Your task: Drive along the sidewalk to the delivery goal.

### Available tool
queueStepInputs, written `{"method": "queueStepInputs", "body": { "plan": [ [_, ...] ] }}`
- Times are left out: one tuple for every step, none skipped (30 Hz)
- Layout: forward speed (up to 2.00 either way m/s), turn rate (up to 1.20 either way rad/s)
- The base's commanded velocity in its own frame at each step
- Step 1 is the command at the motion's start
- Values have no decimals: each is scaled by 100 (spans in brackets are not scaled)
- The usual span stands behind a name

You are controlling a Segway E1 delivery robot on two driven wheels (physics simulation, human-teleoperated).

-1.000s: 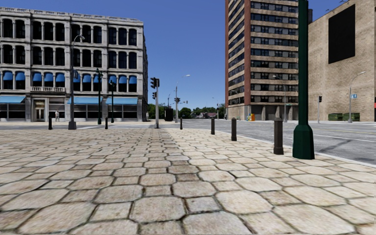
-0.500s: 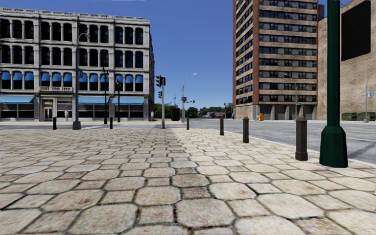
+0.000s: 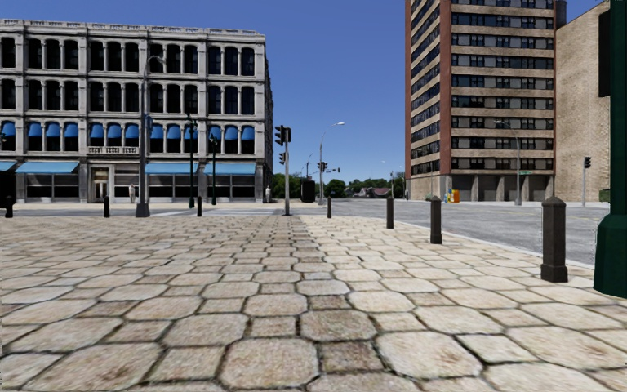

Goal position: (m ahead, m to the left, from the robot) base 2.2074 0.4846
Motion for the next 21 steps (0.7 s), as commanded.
{"method": "queueStepInputs", "body": {
  "plan": [
    [135, 4],
    [136, 0],
    [136, 0],
    [136, 0],
    [136, 0],
    [136, 0],
    [136, 0],
    [136, 0],
    [137, 0],
    [137, 0],
    [138, 0],
    [138, 0],
    [138, 5],
    [138, 22],
    [138, 22],
    [138, 44],
    [138, 50],
    [136, 52],
    [136, 52],
    [135, 52],
    [135, 53]
  ]
}}
